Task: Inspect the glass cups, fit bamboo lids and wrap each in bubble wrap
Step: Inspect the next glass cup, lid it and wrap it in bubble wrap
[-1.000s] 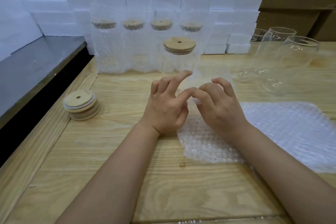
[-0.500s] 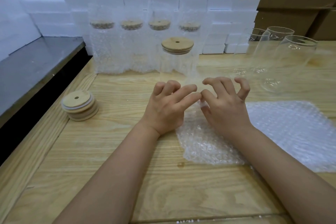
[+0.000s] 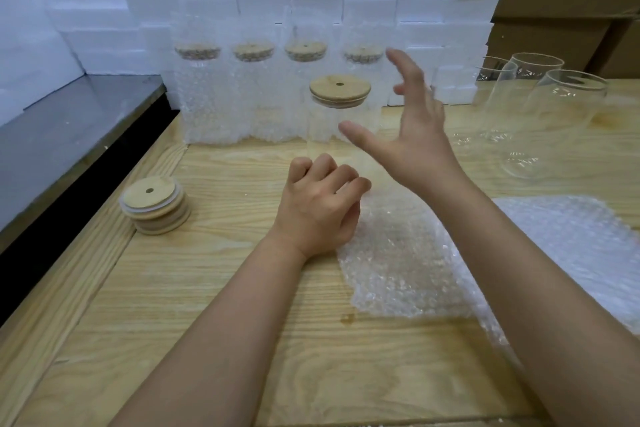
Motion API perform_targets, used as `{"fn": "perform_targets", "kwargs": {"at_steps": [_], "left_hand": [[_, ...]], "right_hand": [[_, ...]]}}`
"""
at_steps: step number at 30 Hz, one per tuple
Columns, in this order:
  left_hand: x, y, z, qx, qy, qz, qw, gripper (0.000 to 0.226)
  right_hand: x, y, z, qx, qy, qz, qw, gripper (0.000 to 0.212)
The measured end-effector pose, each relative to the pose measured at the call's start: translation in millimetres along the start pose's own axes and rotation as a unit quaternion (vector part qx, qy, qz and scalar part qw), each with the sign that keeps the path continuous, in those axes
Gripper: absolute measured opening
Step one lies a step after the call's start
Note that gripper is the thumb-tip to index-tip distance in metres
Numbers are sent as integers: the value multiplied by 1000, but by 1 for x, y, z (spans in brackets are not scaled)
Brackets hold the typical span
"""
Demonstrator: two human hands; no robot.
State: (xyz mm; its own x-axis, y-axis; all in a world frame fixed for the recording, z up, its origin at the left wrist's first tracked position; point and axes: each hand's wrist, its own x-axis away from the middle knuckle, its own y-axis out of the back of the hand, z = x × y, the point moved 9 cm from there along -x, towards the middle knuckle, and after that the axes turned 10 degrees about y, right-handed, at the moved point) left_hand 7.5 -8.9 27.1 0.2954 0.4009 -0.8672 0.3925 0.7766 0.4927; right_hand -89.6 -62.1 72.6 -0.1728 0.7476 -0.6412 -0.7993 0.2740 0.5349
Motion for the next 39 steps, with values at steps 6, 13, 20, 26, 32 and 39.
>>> {"fn": "perform_targets", "kwargs": {"at_steps": [6,13,20,26,32,39], "left_hand": [[1,-3,4,23,8,8,1000,8],[1,-9,5,39,20,29,999,8],[1,-17,14,38,66,58,995,12],[3,-21,13,74,53,71,993,15],[3,-14,16,90,49,43,994,12],[0,-2,18,88,70,-28,993,11]], "right_hand": [[-15,-38,-5,-40,-24,68,997,78],[-21,-2,-7,-108,-17,-76,991,69],[-26,72,-9,-189,-42,-193,962,62],[-27,64,-22,-242,-87,-157,954,57],[-23,51,-34,-222,-111,-123,961,51],[-19,57,-41,-154,-118,-106,975,58]]}}
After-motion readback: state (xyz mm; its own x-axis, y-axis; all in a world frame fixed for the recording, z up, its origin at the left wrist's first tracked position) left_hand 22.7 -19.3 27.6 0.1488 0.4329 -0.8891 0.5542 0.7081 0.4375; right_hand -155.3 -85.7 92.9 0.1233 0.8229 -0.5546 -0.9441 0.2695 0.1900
